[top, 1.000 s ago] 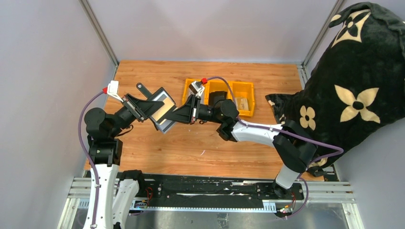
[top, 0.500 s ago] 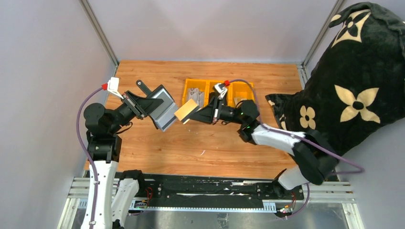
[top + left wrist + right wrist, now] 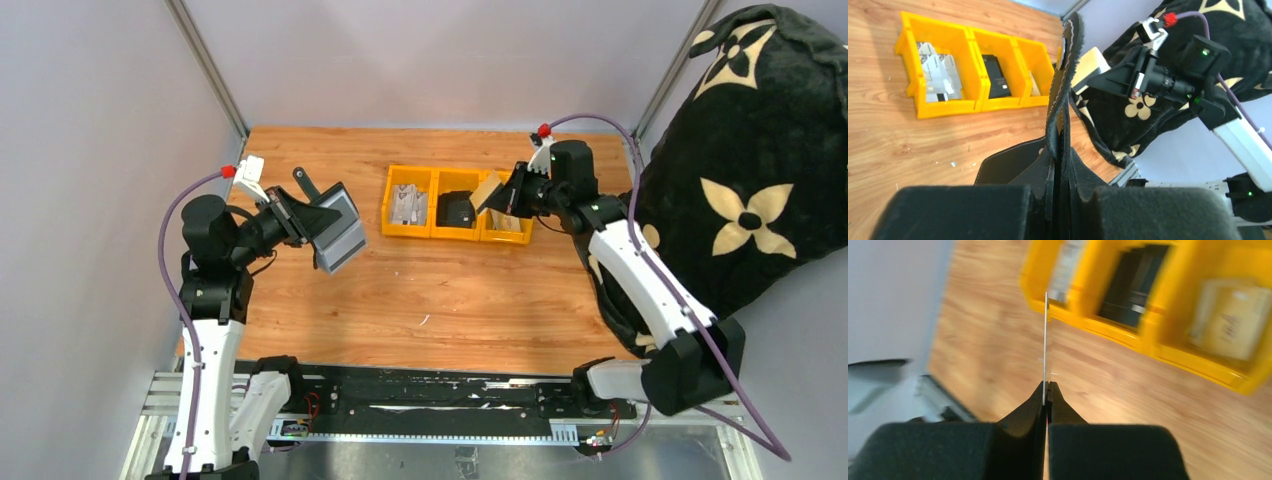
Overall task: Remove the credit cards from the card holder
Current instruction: Place the credit card in the storage box.
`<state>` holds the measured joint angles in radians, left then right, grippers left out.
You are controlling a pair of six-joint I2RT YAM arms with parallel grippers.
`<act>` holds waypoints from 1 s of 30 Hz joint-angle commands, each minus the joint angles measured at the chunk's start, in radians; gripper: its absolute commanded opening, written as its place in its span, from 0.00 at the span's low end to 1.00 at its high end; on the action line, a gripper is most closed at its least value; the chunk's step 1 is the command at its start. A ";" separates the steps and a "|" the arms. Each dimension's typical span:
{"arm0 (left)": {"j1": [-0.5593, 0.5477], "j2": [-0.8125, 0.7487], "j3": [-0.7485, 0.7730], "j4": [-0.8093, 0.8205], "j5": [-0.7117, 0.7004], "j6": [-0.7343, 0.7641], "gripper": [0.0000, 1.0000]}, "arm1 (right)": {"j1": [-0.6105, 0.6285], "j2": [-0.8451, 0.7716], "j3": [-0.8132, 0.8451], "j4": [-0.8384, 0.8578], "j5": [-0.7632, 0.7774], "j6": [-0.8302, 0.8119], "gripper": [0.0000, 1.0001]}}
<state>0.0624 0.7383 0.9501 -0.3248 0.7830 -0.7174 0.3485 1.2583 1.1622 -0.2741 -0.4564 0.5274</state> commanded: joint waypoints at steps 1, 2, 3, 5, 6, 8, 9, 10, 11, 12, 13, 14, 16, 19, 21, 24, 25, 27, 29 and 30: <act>0.003 -0.005 0.047 -0.015 0.043 0.063 0.00 | -0.034 0.122 0.086 -0.318 0.233 -0.227 0.00; 0.004 -0.005 0.050 -0.021 0.048 0.070 0.00 | -0.042 0.152 0.103 -0.329 0.261 -0.242 0.00; 0.004 -0.005 0.053 -0.027 0.052 0.077 0.00 | -0.049 0.181 0.120 -0.337 0.289 -0.256 0.00; 0.004 -0.004 0.060 -0.039 0.061 0.091 0.00 | -0.060 0.242 0.162 -0.350 0.334 -0.287 0.00; 0.004 -0.005 0.061 -0.043 0.065 0.096 0.00 | -0.065 0.288 0.185 -0.359 0.353 -0.297 0.00; 0.004 -0.004 0.063 -0.045 0.076 0.102 0.00 | -0.070 0.357 0.241 -0.380 0.378 -0.318 0.00; 0.004 -0.004 0.064 -0.046 0.079 0.103 0.00 | -0.072 0.382 0.275 -0.390 0.389 -0.326 0.00; 0.004 -0.006 0.064 -0.046 0.082 0.106 0.00 | -0.072 0.421 0.307 -0.406 0.396 -0.335 0.00; 0.004 -0.005 0.064 -0.045 0.083 0.108 0.00 | -0.072 0.453 0.338 -0.417 0.399 -0.343 0.00; 0.003 -0.007 0.064 -0.045 0.084 0.108 0.00 | -0.072 0.483 0.368 -0.425 0.401 -0.350 0.00; 0.004 -0.007 0.064 -0.043 0.084 0.110 0.00 | -0.072 0.510 0.390 -0.430 0.403 -0.358 0.00; 0.003 -0.007 0.064 -0.042 0.086 0.111 0.00 | -0.074 0.538 0.418 -0.438 0.403 -0.365 0.00; 0.004 -0.008 0.064 -0.041 0.091 0.114 0.00 | -0.074 0.593 0.462 -0.457 0.392 -0.379 0.00; 0.003 -0.014 0.064 -0.043 0.097 0.123 0.00 | -0.076 0.663 0.505 -0.488 0.340 -0.392 0.00; 0.004 -0.015 0.061 -0.041 0.099 0.126 0.00 | -0.078 0.684 0.509 -0.487 0.294 -0.390 0.00; 0.003 -0.017 0.058 -0.040 0.102 0.127 0.00 | -0.079 0.725 0.523 -0.486 0.267 -0.395 0.00; 0.003 -0.017 0.059 -0.038 0.103 0.126 0.00 | -0.080 0.735 0.528 -0.490 0.262 -0.397 0.00; 0.005 -0.019 0.059 -0.036 0.106 0.125 0.00 | -0.082 0.757 0.535 -0.499 0.270 -0.398 0.00; 0.004 -0.019 0.058 -0.036 0.108 0.125 0.00 | -0.083 0.770 0.543 -0.510 0.304 -0.395 0.00; 0.003 -0.021 0.058 -0.034 0.108 0.125 0.00 | -0.083 0.771 0.544 -0.514 0.316 -0.392 0.01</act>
<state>0.0624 0.7345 0.9783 -0.3985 0.8646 -0.5976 0.2844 2.0132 1.6680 -0.7288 -0.1650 0.1513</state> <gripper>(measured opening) 0.104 0.005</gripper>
